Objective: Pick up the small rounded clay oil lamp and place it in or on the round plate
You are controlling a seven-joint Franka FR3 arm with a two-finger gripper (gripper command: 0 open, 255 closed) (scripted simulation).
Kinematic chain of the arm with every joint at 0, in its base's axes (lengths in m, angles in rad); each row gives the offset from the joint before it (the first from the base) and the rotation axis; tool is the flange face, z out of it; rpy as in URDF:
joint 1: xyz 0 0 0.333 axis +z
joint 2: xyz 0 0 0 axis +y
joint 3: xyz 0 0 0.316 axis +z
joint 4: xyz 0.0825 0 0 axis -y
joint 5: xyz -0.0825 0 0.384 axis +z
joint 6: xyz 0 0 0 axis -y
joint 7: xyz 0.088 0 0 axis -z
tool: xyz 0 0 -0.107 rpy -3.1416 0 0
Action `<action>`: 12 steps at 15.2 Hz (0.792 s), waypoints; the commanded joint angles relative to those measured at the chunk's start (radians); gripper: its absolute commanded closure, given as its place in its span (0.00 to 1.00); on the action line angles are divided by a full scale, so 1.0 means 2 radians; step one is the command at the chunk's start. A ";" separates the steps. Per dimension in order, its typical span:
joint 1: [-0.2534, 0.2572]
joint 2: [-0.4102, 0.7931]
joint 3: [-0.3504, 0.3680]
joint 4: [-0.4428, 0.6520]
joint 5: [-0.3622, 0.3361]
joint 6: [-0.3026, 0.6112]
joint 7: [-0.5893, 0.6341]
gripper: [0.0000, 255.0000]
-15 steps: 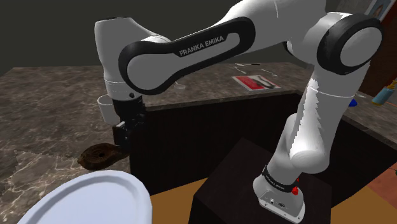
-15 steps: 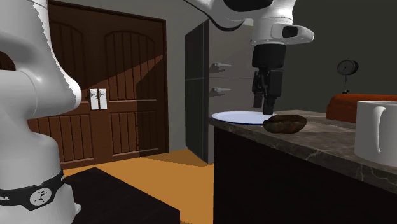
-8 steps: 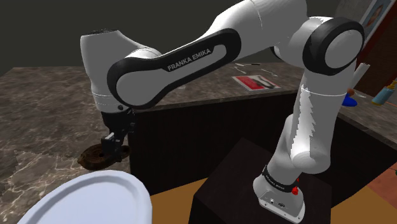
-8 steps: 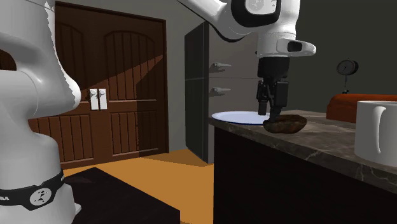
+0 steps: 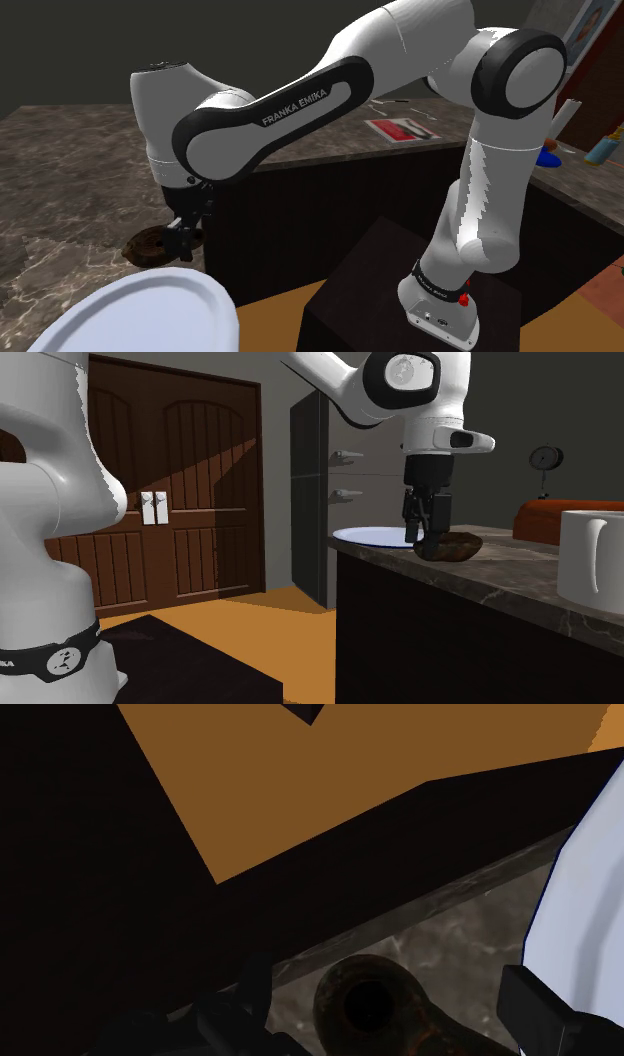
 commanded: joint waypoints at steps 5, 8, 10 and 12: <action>0.000 0.000 0.000 0.000 0.000 0.000 0.000 1.00; 0.000 0.000 0.000 0.000 0.000 0.000 0.000 1.00; 0.000 0.000 0.000 0.000 0.000 0.000 0.000 1.00; 0.000 0.000 0.000 0.000 0.000 0.000 0.000 1.00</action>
